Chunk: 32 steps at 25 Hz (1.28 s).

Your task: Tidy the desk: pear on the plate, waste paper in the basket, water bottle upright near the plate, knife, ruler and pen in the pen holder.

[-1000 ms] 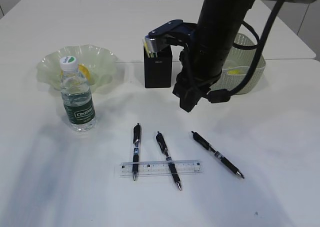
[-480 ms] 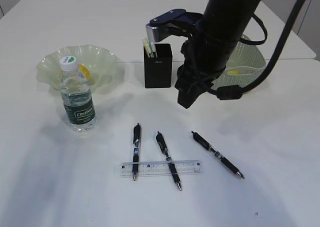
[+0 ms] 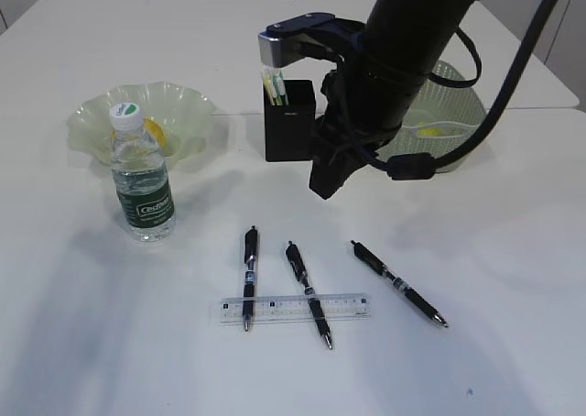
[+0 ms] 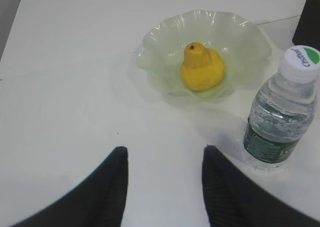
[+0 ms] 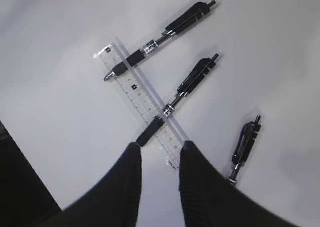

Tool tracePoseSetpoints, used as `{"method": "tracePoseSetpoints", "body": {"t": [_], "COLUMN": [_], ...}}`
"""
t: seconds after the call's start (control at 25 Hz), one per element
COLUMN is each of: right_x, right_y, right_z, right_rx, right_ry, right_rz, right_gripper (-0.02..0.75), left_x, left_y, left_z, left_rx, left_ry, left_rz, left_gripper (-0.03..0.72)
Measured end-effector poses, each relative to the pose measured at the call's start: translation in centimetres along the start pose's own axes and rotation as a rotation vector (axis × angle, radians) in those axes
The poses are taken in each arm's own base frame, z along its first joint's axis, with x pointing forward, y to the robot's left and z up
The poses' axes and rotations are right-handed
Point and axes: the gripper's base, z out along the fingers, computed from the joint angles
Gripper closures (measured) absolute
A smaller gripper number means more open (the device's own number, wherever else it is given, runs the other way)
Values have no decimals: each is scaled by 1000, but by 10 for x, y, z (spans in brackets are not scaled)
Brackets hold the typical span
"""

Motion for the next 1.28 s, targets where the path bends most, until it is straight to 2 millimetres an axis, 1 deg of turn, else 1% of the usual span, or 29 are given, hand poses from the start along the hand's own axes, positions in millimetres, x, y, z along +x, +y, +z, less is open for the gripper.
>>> {"method": "tracePoseSetpoints", "body": {"t": [0.24,0.52,0.72,0.84,0.96,1.08,1.28], "right_x": [-5,-5,-3,2,12,20,22], "right_y": [0,-1,-4,-4,-3,-2,-4], "right_z": [-7,-7,-7,-1,12,22,23], "right_rx": [9,21,52,46,12,-12,-13], "right_ry": [-27,-22,3,28,76,112,129], "right_rz": [-11,-228,-270,-284,-311,-359,-529], "right_gripper": [540,539,539,539,540,540,540], "left_x": [0,0,0,0,0,0,0], "left_y": [0,0,1,1,1,1,1], "left_z": [0,0,0,0,0,0,0], "left_rx": [0,-1,-7,-7,-7,-7,-7], "left_ry": [0,0,1,1,1,1,1], "left_rz": [0,5,40,44,44,44,44], "left_gripper": [347,347,347,347,347,348,347]}}
